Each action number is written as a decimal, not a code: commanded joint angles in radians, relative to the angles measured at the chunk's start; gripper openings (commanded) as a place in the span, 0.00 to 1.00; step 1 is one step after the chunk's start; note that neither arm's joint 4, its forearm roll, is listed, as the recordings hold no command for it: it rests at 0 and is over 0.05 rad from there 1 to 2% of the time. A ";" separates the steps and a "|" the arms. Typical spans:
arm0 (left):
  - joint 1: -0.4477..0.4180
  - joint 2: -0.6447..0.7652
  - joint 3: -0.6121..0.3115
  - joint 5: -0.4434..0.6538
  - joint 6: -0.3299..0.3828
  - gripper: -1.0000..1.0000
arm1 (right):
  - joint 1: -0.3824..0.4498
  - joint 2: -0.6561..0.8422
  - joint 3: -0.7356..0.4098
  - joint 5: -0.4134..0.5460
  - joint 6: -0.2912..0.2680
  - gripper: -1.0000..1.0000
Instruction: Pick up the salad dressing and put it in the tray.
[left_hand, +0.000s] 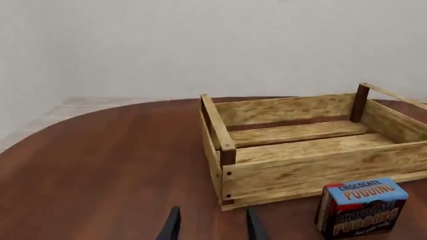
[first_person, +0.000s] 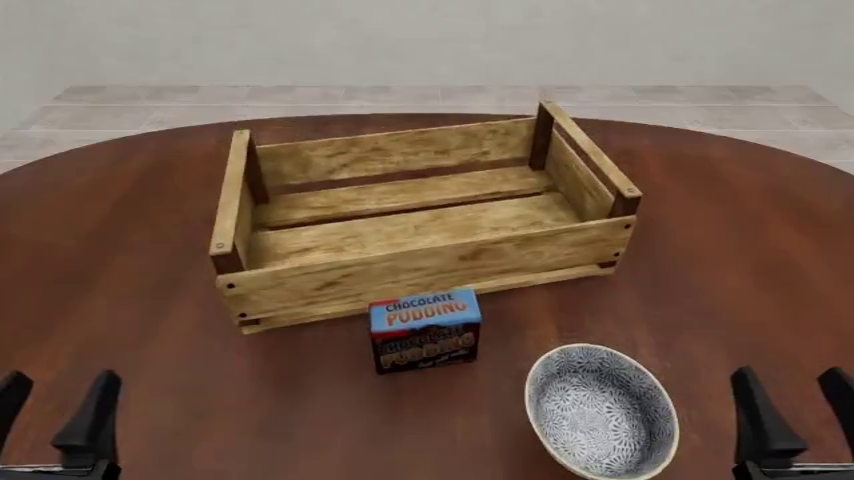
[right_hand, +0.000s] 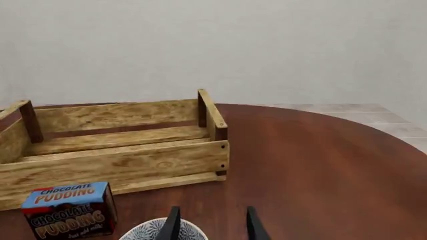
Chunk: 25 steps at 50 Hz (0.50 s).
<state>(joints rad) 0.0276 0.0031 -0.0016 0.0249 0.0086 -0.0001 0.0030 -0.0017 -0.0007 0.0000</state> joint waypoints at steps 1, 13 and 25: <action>-0.031 0.004 -0.008 -0.023 0.013 1.00 | 0.000 0.005 -0.003 -0.001 0.000 1.00; -0.019 0.006 -0.047 0.027 0.011 1.00 | 0.000 0.005 -0.003 -0.001 0.000 1.00; 0.116 0.003 -0.266 0.356 0.092 1.00 | 0.000 0.005 -0.003 -0.001 0.000 1.00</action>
<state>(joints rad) 0.0583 0.0210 -0.1308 0.1757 0.0456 -0.0003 0.0074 -0.0041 -0.0017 0.0000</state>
